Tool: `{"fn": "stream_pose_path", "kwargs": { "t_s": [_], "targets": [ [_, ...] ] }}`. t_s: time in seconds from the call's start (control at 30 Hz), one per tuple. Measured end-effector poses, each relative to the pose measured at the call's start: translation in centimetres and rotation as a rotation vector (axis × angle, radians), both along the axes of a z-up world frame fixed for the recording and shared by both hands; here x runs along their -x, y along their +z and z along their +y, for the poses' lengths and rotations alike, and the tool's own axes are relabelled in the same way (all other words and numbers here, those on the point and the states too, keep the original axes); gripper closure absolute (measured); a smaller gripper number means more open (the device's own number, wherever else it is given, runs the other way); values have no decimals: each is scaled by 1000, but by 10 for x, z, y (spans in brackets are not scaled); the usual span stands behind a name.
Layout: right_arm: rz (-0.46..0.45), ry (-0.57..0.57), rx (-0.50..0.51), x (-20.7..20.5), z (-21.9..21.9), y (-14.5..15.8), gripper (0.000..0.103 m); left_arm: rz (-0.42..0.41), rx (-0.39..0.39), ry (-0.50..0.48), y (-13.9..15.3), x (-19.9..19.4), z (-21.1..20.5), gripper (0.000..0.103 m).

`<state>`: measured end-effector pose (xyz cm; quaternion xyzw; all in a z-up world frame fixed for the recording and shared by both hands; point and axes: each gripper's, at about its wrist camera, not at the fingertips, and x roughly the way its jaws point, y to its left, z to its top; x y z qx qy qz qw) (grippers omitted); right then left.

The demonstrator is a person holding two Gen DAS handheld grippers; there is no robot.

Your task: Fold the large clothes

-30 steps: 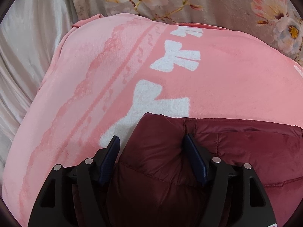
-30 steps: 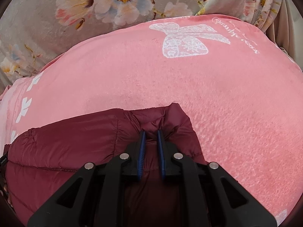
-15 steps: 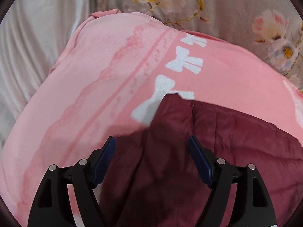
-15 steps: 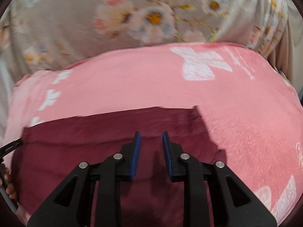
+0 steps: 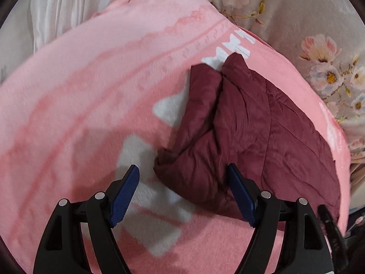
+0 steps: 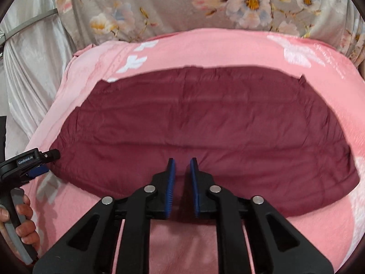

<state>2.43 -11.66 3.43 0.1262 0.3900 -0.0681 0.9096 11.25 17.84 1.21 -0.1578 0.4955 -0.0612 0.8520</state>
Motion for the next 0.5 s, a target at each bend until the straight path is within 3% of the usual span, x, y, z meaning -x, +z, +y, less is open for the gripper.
{"fn": "stream_pose_path", "kwargs": {
  "t_s": [0.23,0.33,0.43,0.5],
  "targets": [
    [9,-9,-15,-2,-1,-15,91,-20,39,-34,-3,-6,-23,30],
    [7,-8,-16,-2,-2,-20,91,-17,64,-44,-1,-7,-30,47],
    [4,-9,-11,-2,-2,-22,92,-23,105,-76,8,-6,-34,82],
    [6,-8,-4,-2,-1,-21,92,-57,74,-98,21,-1,-41,88]
  ]
}}
